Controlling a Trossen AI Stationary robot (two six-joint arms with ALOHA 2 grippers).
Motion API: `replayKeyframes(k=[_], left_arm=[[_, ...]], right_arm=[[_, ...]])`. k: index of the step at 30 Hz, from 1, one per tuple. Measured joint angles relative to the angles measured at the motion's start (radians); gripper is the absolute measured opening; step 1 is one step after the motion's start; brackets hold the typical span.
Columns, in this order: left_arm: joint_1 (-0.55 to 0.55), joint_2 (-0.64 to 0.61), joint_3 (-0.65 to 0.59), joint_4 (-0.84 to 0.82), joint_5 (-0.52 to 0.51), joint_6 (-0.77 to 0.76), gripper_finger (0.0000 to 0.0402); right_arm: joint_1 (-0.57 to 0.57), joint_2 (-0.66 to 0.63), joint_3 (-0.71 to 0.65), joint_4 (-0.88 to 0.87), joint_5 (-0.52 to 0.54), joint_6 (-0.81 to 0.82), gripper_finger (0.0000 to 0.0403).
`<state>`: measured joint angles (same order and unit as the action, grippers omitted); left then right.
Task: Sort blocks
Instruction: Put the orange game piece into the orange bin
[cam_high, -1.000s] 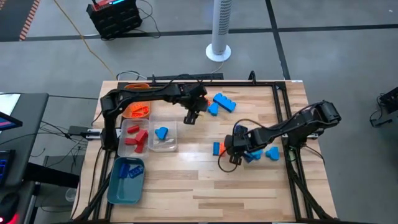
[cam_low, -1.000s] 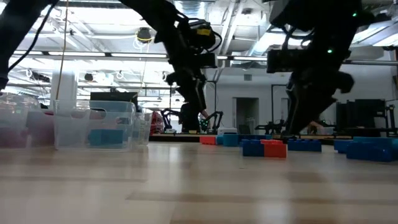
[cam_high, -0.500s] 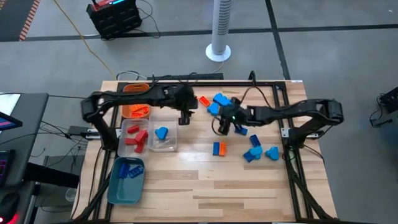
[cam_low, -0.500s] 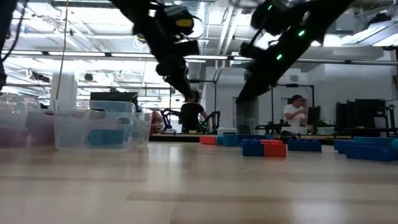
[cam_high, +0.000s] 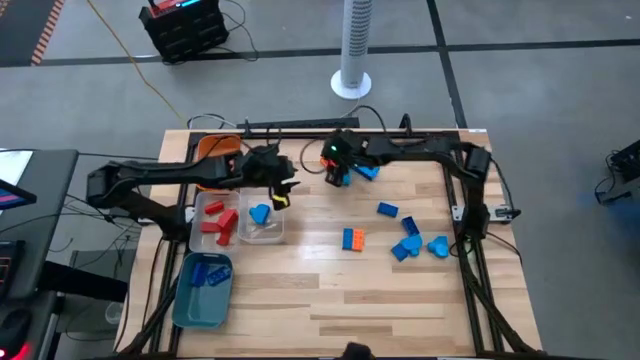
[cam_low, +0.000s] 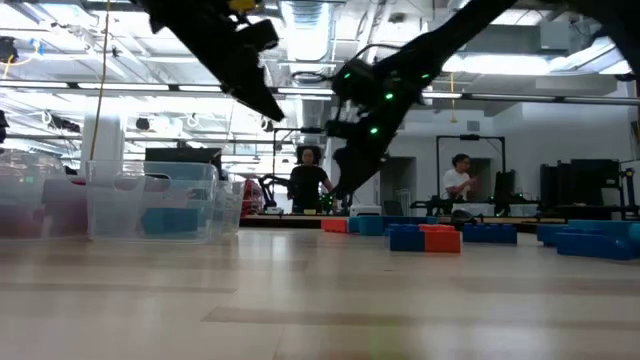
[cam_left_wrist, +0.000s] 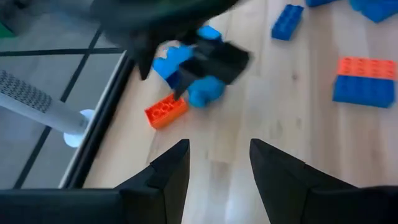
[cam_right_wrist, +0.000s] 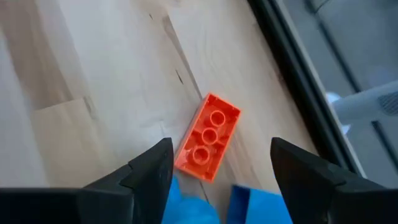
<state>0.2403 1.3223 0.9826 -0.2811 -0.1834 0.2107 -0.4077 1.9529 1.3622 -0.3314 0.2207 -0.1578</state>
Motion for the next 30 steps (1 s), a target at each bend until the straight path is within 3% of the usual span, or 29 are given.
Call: replayKeyframes(k=[11, 16, 19, 24, 30], left_arm=[[-0.057, -0.111, -0.099, -0.017, -0.046, -0.016, 0.0161], [-0.06, -0.14, -0.103, -0.078, -0.047, -0.022, 0.0161], [-0.062, -0.151, -0.103, -0.091, -0.047, -0.021, 0.0161], [-0.062, -0.154, -0.103, -0.098, -0.047, -0.014, 0.0161], [-0.065, -0.154, -0.103, -0.129, -0.046, -0.013, 0.0161]], right_arm=[[-0.053, 0.287, 0.425, -0.402, -0.04, 0.069, 0.0323], [-0.081, 0.328, 0.481, -0.465, -0.043, 0.106, 0.0341], [-0.092, 0.346, 0.48, -0.481, -0.105, 0.102, 0.0343], [-0.083, 0.355, 0.482, -0.495, -0.107, 0.079, 0.0316], [-0.064, 0.355, 0.482, -0.514, -0.107, 0.053, 0.0248]])
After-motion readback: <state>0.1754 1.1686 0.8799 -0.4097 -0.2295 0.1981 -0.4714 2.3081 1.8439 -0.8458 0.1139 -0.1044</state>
